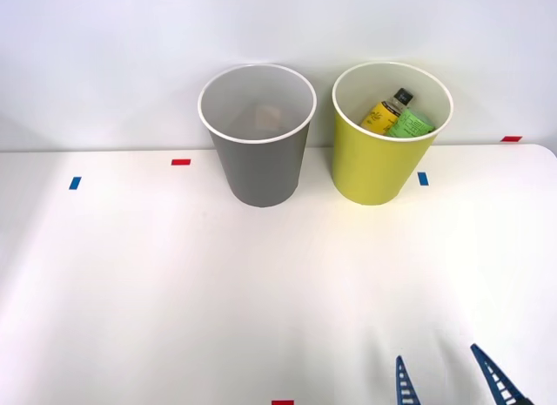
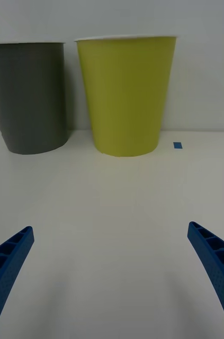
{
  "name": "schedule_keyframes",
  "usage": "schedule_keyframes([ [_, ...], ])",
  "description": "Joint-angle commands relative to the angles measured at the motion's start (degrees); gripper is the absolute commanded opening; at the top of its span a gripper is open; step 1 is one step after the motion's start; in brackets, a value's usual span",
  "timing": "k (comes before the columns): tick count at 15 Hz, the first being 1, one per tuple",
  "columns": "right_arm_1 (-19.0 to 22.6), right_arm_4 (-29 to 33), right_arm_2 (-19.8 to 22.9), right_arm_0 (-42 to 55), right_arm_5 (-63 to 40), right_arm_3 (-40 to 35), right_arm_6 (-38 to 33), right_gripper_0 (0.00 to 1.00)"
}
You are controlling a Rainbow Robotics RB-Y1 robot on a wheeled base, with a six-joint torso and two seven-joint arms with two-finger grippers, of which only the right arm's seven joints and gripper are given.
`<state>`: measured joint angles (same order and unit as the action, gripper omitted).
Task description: Put cans in the gray bin, plastic bottles in the light green bin
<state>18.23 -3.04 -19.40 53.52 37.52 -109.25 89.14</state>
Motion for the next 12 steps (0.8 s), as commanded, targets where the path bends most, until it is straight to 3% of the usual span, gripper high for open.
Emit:
schedule_keyframes([
  [1, 1.11, 0.4, -2.13, 2.03, -0.26, 0.0, 1.21, 1.0],
  [12, 0.85, 0.4, -3.36, 3.52, -0.34, 0.0, 1.56, 1.0],
])
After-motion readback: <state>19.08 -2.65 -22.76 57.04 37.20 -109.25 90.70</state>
